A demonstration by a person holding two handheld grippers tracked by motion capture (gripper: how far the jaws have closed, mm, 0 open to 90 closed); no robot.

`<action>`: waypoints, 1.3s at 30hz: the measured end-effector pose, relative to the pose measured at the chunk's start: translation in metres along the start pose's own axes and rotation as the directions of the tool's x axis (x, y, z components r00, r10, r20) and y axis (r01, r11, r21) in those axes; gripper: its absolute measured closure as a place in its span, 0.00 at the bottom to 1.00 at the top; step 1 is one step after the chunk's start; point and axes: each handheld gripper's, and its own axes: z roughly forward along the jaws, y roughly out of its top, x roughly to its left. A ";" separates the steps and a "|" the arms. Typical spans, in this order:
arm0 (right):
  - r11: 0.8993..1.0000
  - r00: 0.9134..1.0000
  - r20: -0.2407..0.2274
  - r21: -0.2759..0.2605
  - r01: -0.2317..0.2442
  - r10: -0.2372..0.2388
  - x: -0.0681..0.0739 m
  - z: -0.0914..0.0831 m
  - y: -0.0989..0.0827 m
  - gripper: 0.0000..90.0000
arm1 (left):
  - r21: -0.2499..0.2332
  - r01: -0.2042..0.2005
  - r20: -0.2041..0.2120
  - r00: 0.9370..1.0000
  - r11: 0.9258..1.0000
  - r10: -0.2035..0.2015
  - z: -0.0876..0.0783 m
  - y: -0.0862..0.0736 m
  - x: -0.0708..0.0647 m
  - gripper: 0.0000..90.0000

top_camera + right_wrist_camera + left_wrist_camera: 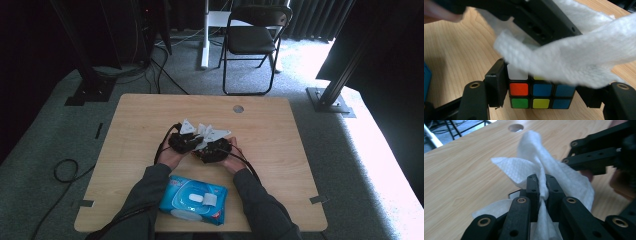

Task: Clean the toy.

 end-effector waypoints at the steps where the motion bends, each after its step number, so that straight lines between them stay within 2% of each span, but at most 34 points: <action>1: 1.000 1.000 0.003 -0.001 -0.006 0.006 0.000 0.000 0.000 0.38 | -0.001 -0.005 0.000 1.000 1.000 0.005 0.000 0.001 -0.001 0.93; 10: 1.000 1.000 0.012 -0.005 -0.028 0.028 -0.003 -0.001 -0.003 0.38 | -0.020 -0.023 0.029 0.999 1.000 0.023 0.000 0.001 -0.008 0.93; 16: 0.999 0.999 0.015 -0.008 -0.032 0.032 -0.004 -0.001 -0.004 0.38 | -0.020 -0.026 0.027 0.999 0.999 0.026 -0.001 0.000 -0.009 0.93; 25: 0.999 0.999 0.021 -0.010 -0.047 0.047 -0.007 -0.003 -0.006 0.38 | -0.032 -0.011 0.022 1.000 0.999 0.012 -0.008 -0.005 -0.005 0.93; 29: 0.997 0.997 0.022 -0.024 -0.077 0.077 -0.011 -0.005 -0.009 0.38 | -0.040 0.001 0.020 1.000 0.999 0.000 -0.011 -0.007 -0.002 0.93; 39: 0.995 0.996 0.026 -0.037 -0.090 0.091 -0.013 -0.008 -0.008 0.38 | -0.047 0.017 0.012 1.000 0.999 -0.017 -0.018 -0.013 0.002 0.93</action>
